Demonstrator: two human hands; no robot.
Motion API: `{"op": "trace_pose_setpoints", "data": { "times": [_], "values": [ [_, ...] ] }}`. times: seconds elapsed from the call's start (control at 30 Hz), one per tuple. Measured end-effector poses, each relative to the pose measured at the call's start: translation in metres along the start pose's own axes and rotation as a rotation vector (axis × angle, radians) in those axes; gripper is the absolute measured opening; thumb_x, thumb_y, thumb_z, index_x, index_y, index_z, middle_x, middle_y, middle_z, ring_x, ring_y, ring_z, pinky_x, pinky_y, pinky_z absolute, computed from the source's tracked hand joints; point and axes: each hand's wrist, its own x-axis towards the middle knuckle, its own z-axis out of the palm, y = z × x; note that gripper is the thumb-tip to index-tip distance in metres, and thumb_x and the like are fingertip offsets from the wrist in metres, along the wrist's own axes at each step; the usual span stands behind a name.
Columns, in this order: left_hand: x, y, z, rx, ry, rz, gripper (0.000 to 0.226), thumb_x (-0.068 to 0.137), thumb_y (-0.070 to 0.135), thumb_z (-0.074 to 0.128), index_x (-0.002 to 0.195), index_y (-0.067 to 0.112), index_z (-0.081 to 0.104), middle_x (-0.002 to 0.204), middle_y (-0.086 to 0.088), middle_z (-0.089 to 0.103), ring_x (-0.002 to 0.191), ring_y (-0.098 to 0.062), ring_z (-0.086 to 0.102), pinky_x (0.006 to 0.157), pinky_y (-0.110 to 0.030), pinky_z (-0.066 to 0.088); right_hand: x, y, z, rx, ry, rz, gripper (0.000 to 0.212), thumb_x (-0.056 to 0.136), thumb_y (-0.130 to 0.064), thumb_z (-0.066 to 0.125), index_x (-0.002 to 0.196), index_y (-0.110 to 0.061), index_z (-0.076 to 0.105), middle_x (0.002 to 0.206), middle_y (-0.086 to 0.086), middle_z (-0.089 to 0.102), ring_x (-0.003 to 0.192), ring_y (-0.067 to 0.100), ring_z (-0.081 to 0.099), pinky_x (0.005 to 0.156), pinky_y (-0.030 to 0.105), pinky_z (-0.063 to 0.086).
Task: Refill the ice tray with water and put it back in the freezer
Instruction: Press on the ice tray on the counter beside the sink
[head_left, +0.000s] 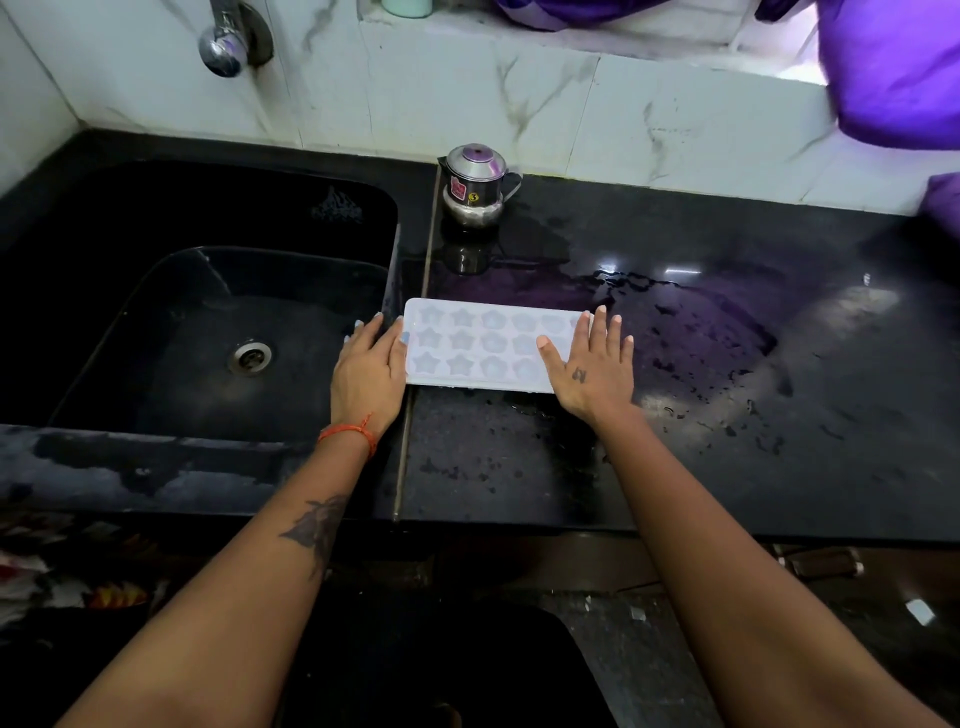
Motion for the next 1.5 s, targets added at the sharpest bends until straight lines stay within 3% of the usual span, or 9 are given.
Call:
{"op": "trace_pose_setpoints", "data": {
  "times": [0.4,0.77,0.93,1.17,1.5],
  "values": [
    [0.001,0.002,-0.002,-0.056,0.011,0.002,0.040,0.101,0.028,0.033,0.137,0.017,0.048,0.150,-0.005,0.038,0.144,-0.020,0.021,0.120,-0.034,0.013,0.007,-0.042,0.003,0.011,-0.030,-0.036,0.088,0.093,-0.065,0.015,0.149,-0.002,-0.010,0.157,0.018,-0.017,0.144,0.030,-0.021,0.116,0.044,-0.014],
    [0.002,0.003,-0.002,-0.045,-0.006,-0.003,0.040,0.102,0.027,0.033,0.138,0.017,0.047,0.150,-0.005,0.038,0.144,-0.020,0.021,0.118,-0.038,0.018,0.006,-0.109,0.016,0.008,-0.051,-0.270,0.078,0.096,-0.060,0.014,0.150,-0.009,-0.009,0.158,0.014,-0.015,0.145,0.028,-0.020,0.118,0.041,-0.012],
    [0.004,0.003,-0.002,-0.054,-0.009,0.013,0.039,0.102,0.024,0.032,0.137,0.017,0.048,0.148,-0.007,0.040,0.143,-0.022,0.023,0.118,-0.039,0.020,-0.003,-0.126,0.019,0.020,-0.026,-0.476,0.056,0.103,-0.040,0.014,0.152,-0.015,0.001,0.160,0.009,-0.006,0.146,0.028,-0.014,0.119,0.039,-0.009],
    [0.005,0.002,0.000,-0.023,-0.034,0.011,0.041,0.102,0.022,0.027,0.136,0.010,0.047,0.147,-0.007,0.041,0.143,-0.019,0.023,0.119,-0.033,0.014,-0.017,-0.121,0.029,-0.026,0.039,-0.573,0.053,0.104,-0.033,0.014,0.152,-0.011,0.006,0.160,0.005,0.006,0.148,0.019,-0.004,0.120,0.035,-0.008],
    [0.003,0.005,-0.002,-0.003,-0.027,0.025,0.040,0.102,0.021,0.029,0.136,0.011,0.047,0.148,-0.008,0.040,0.144,-0.021,0.023,0.119,-0.033,0.013,-0.030,-0.102,0.028,-0.138,0.075,-0.652,0.060,0.099,-0.042,0.008,0.151,-0.012,0.011,0.160,0.005,0.011,0.148,0.020,0.000,0.119,0.039,-0.010]
  ]
}}
